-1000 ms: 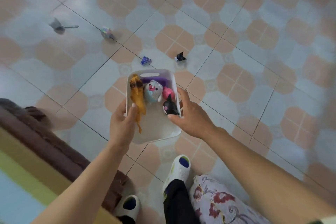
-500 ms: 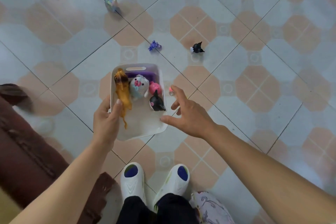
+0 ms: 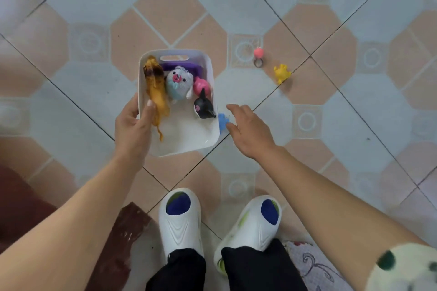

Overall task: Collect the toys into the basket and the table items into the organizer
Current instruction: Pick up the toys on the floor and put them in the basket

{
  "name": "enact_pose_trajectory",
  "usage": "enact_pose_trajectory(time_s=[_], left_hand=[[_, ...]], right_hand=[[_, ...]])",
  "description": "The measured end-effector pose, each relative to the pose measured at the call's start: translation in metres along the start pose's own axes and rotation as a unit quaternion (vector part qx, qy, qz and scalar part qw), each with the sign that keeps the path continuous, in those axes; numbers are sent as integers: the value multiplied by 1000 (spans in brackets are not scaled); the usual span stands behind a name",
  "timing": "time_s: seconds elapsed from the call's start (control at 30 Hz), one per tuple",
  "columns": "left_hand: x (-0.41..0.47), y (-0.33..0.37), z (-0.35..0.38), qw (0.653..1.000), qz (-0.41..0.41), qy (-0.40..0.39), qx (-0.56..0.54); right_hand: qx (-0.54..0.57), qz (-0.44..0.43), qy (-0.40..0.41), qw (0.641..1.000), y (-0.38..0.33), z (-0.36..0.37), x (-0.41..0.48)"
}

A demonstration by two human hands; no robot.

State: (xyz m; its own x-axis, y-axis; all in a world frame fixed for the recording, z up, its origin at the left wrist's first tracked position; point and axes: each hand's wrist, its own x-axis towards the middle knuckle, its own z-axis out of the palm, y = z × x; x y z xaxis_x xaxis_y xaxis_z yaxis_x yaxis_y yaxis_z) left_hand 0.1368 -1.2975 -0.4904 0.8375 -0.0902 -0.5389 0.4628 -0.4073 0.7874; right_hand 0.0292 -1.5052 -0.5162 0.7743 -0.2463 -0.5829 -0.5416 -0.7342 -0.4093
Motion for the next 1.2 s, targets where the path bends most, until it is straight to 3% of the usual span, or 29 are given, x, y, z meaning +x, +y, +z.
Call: enact_pose_trajectory(time_s=[0.23,0.47,0.57,0.67,0.73,1.0,1.2], left_hand=[[23,-41,-2,1000,0,10,3],[28,-35,-5,1000,1,24,-9],[19,-18,-5,1000,-2,24,-20],[2,12,-1,999,-8,27,-43],[-11,38,3,998,-5,25,-51],[-71,166,14,997,8,35,-74],[-122,253,36,993,26,44,-103]], right_hand=[[-168,-7,-33,985,11,64,46],[-87,10,4,996,17,69,61],[52,23,69,996,10,28,56],[249,61,96,962,-12,-36,42],[322,60,93,940,-27,-81,27],[277,-26,101,955,-89,-253,-67],[194,-116,47,973,-123,-326,-141]])
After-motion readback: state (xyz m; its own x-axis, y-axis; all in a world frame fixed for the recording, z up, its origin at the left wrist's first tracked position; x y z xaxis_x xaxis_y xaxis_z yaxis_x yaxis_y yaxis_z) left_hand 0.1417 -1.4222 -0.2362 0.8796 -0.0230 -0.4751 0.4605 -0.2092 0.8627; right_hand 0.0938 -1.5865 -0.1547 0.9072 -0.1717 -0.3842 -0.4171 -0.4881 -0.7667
